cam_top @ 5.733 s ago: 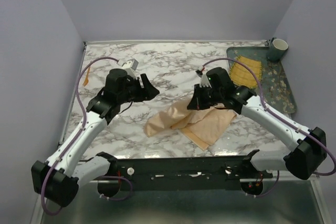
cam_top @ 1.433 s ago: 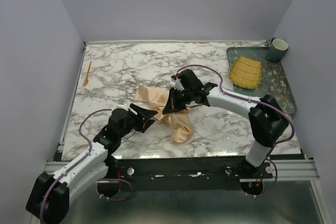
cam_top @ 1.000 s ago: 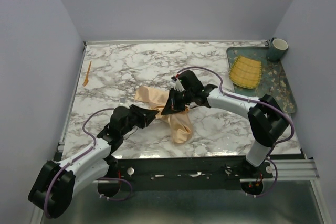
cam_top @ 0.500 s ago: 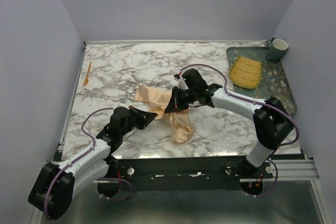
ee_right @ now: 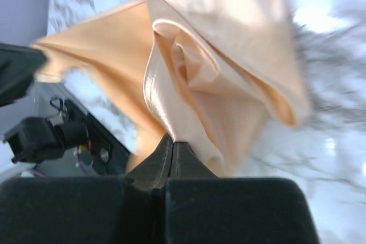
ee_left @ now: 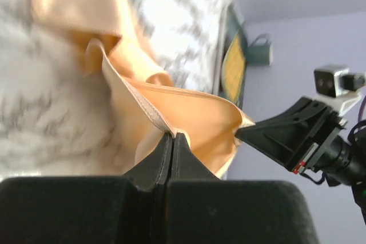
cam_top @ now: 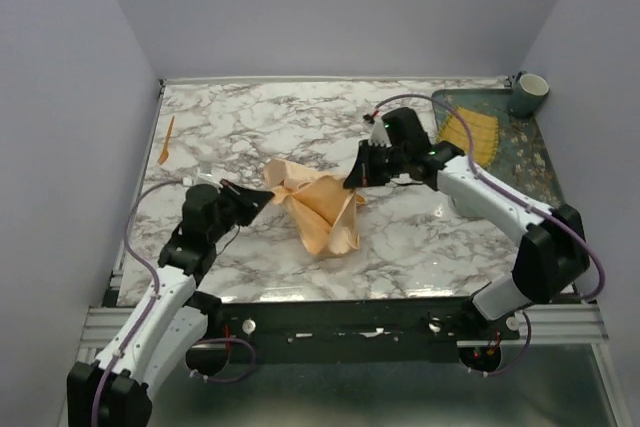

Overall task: Fold the napkin, place the utensils inside, and roll it up
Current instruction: Flatten the napkin out

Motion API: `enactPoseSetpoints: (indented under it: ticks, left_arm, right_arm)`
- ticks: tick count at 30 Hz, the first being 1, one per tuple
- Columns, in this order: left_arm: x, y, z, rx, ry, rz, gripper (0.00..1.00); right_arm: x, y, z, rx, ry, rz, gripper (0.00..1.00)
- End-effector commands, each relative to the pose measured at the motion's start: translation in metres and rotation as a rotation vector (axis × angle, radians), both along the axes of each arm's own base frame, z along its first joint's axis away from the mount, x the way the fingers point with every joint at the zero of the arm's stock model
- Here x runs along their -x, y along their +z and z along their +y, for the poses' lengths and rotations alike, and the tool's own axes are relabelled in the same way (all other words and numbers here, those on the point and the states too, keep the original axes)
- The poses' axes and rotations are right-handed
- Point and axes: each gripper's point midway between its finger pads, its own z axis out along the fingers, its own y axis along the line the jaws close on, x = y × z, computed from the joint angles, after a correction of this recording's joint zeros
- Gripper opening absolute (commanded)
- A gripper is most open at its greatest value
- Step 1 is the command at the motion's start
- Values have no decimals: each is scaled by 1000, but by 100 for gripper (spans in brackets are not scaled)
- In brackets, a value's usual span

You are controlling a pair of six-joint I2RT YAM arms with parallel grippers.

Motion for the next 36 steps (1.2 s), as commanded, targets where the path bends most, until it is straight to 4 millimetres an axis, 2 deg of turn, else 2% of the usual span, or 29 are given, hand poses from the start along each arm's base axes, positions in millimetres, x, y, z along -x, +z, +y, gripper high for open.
enactPoseSetpoints:
  ticks: [1, 2, 3, 5, 6, 7, 8, 9, 10, 11, 12, 13, 14, 15, 16, 17, 18, 19, 21, 23, 24, 25, 27, 30, 32, 33, 34, 35, 36]
  left_arm:
    - [-25, 108, 55, -296, 113, -300, 0]
    - [-29, 126, 60, -327, 134, -330, 0]
    - [-37, 164, 64, -342, 159, -391, 0]
    - [-47, 202, 73, -364, 199, -468, 0]
    - [-55, 231, 76, -354, 223, -515, 0]
    - [-61, 250, 79, -343, 243, -555, 0]
    - [-69, 265, 86, -343, 271, -576, 0]
    - [-83, 290, 88, -333, 284, -602, 0]
    - [-93, 306, 91, -323, 293, -631, 0]
    - [-101, 322, 93, -299, 282, -664, 0]
    - [-122, 341, 96, -283, 285, -694, 0]
    - [-132, 359, 100, -256, 300, -741, 0]
    - [-143, 367, 105, -243, 304, -753, 0]
    - [-162, 384, 111, -225, 307, -797, 0]
    - [-169, 399, 115, -220, 320, -850, 0]
    - [-175, 409, 118, -213, 325, -888, 0]
    - [-191, 411, 116, -196, 294, -912, 0]
    - [-196, 425, 122, -165, 298, -960, 0]
    - [-220, 434, 124, -145, 266, -983, 0]
    - [-234, 438, 125, -109, 231, -993, 0]
    - [-249, 442, 127, -99, 217, -1005, 0]
    - [-254, 443, 124, -96, 189, -1013, 0]
    - [-267, 451, 124, -83, 169, -1043, 0]
    - [-267, 461, 118, -51, 123, -1090, 0]
    - [-265, 457, 116, -45, 107, -1088, 0]
    - [-272, 439, 116, -43, 104, -1046, 0]
    - [-259, 444, 115, -50, 103, -1062, 0]
    - [-255, 440, 114, -57, 101, -1056, 0]
    - [-262, 412, 112, -71, 84, -1001, 0]
  right_arm:
    - [-49, 119, -73, -75, -122, -316, 1]
    - [-53, 134, -81, -89, -135, -354, 1]
    - [-61, 167, -92, -118, -158, -433, 1]
    - [-69, 196, -101, -131, -179, -511, 0]
    - [-74, 214, -104, -148, -189, -545, 1]
    - [-83, 242, -110, -179, -199, -598, 1]
    - [-91, 258, -112, -208, -216, -611, 1]
    - [-99, 273, -115, -235, -228, -631, 1]
    - [-101, 317, -123, -289, -227, -716, 1]
    - [-121, 317, -122, -304, -241, -697, 1]
    - [-131, 332, -126, -321, -254, -735, 1]
    - [-141, 345, -130, -337, -256, -763, 1]
    - [-157, 366, -130, -374, -254, -797, 1]
    - [-164, 378, -130, -397, -244, -813, 1]
    - [-167, 387, -130, -423, -218, -827, 1]
    - [-158, 419, -132, -458, -206, -905, 1]
    - [-177, 413, -130, -464, -204, -910, 1]
    - [-179, 417, -129, -476, -188, -934, 1]
    - [-190, 419, -130, -499, -188, -973, 0]
    - [-196, 416, -130, -516, -185, -972, 1]
    - [-198, 418, -130, -519, -186, -984, 1]
    - [-206, 413, -131, -518, -199, -978, 1]
    - [-212, 415, -131, -537, -198, -995, 1]
    - [-217, 417, -128, -570, -190, -985, 1]
    - [-216, 413, -126, -575, -184, -959, 1]
    - [-215, 408, -126, -570, -180, -944, 1]
    - [-212, 402, -125, -565, -176, -923, 1]
    - [-208, 388, -124, -553, -177, -879, 1]
    - [-204, 377, -123, -545, -178, -841, 1]
